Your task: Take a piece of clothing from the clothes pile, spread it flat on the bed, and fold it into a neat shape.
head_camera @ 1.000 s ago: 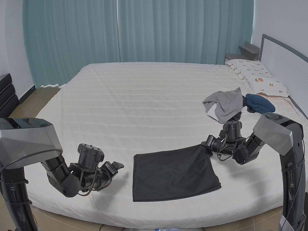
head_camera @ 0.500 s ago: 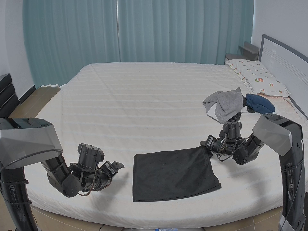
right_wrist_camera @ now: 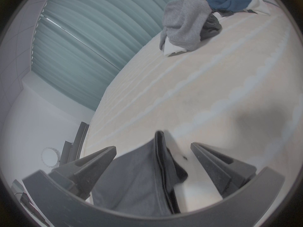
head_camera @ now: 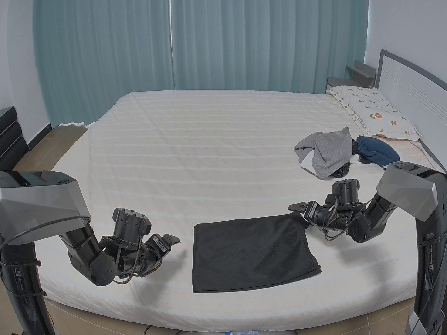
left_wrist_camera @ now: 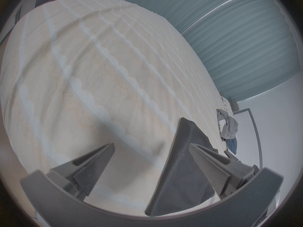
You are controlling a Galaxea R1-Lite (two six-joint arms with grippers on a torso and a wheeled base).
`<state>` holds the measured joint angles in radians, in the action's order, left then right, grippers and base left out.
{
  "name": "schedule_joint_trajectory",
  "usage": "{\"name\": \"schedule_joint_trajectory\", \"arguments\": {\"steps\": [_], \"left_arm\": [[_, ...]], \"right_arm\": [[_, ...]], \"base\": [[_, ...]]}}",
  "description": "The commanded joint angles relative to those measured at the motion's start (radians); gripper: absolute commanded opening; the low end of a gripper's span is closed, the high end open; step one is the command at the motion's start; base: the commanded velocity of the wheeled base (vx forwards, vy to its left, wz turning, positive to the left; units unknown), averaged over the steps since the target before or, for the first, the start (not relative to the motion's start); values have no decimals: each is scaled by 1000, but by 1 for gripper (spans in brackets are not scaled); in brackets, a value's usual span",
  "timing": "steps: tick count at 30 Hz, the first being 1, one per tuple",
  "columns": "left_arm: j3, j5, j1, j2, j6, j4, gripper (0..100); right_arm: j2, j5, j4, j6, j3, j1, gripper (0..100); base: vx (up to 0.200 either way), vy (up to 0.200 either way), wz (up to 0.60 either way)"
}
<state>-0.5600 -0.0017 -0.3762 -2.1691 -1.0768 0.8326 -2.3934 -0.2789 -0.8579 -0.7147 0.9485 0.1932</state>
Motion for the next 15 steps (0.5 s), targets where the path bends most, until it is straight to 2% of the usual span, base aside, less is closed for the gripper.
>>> {"name": "schedule_joint_trajectory", "arguments": {"steps": [1,3,5,7,8,9,11,15], "left_arm": [[-3,0,0,2,-15,2,100],[-3,0,-1,2,-15,2,100],[-3,0,-3,3,-17,0,100],[-3,0,-4,3,-18,2,100],[-3,0,-9,3,-18,2,100],[-3,0,-10,3,-18,0,100],[-3,0,-10,3,-18,0,100],[-6,0,-10,2,-18,2,100]], "right_arm": [[184,-65,-73,-15,-269,-35,100],[192,-69,-89,-20,-298,-37,100],[221,-72,-199,-80,-435,-38,100],[224,-71,-228,-103,-458,-38,100],[226,-69,-308,-177,-510,-37,100],[220,-69,-345,-206,-530,-34,100],[206,-74,-414,-243,-562,-31,100],[175,-74,-461,-249,-577,-26,100]], "base": [[0,0,0],[0,0,0],[0,0,0],[0,0,0],[0,0,0],[0,0,0],[-200,0,0],[-200,0,0]]}}
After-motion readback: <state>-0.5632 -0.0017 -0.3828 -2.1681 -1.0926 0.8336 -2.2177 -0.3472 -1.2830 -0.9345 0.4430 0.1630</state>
